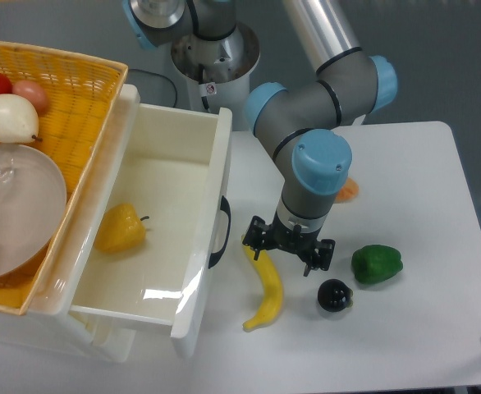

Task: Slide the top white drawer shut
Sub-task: 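Lower the gripper beside the drawer front near its black handle, then push the open white drawer inward with the gripper until closed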

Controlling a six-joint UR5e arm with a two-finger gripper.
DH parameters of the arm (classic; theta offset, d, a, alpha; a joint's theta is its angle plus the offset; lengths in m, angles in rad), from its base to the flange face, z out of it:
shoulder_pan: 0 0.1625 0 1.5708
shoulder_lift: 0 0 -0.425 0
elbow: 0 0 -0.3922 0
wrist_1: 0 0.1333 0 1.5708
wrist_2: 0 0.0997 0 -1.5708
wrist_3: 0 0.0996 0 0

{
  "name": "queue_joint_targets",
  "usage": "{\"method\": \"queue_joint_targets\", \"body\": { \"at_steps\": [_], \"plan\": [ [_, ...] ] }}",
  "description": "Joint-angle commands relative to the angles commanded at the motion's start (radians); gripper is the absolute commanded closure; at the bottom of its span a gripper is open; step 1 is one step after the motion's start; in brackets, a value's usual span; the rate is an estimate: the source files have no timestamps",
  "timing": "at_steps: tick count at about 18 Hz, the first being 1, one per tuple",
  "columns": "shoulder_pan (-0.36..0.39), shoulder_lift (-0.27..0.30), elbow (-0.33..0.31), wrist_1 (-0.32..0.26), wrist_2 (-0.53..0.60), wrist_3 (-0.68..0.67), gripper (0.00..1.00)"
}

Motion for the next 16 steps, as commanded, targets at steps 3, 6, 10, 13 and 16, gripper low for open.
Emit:
{"method": "queue_joint_targets", "body": {
  "at_steps": [3, 6, 10, 13, 16],
  "plan": [
    [-0.014, 0.009, -0.005, -0.002, 0.000, 0.000, 0.00],
    [-0.029, 0.012, -0.005, -0.002, -0.003, -0.002, 0.00],
    [-0.032, 0.015, -0.005, -0.002, -0.005, -0.002, 0.00],
    [-0.043, 0.017, -0.006, -0.003, -0.005, -0.002, 0.00],
    [-0.048, 0.017, -0.006, -0.006, -0.005, -0.003, 0.00]
  ]
}}
